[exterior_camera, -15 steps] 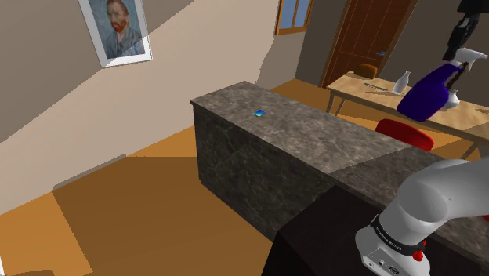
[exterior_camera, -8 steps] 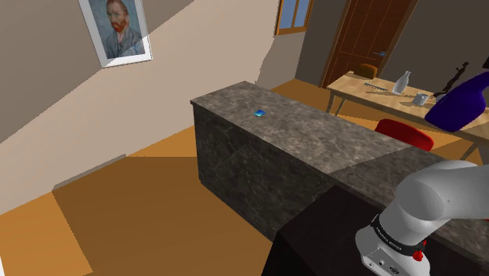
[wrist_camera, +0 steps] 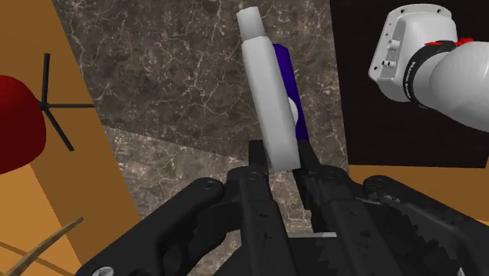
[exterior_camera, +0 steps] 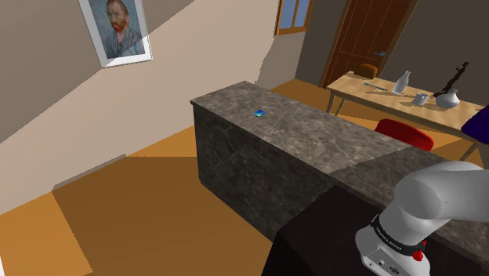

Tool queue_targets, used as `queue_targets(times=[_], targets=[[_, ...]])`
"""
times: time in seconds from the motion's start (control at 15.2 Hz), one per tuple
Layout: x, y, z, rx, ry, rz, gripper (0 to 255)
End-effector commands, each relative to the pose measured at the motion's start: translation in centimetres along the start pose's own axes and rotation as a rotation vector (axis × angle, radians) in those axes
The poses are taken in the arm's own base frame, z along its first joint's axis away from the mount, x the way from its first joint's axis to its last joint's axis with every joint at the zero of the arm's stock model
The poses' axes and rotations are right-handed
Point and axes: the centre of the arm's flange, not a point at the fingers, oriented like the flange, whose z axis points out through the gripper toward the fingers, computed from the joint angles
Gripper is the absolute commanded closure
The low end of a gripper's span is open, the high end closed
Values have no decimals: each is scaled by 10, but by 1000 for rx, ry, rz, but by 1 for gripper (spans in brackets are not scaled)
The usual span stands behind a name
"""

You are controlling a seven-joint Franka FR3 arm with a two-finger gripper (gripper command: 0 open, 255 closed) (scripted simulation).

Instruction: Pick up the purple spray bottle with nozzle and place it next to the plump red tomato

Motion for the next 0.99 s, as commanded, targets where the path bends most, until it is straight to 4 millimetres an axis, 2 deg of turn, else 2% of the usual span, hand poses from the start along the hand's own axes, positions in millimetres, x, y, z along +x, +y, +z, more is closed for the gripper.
queue_targets(times=[0.0,0.46,0.92], targets=[[-26,6,3,0,-1,-1,255],[-119,29,12,0,-1,-1,255],[-116,26,49,0,-1,-1,255]])
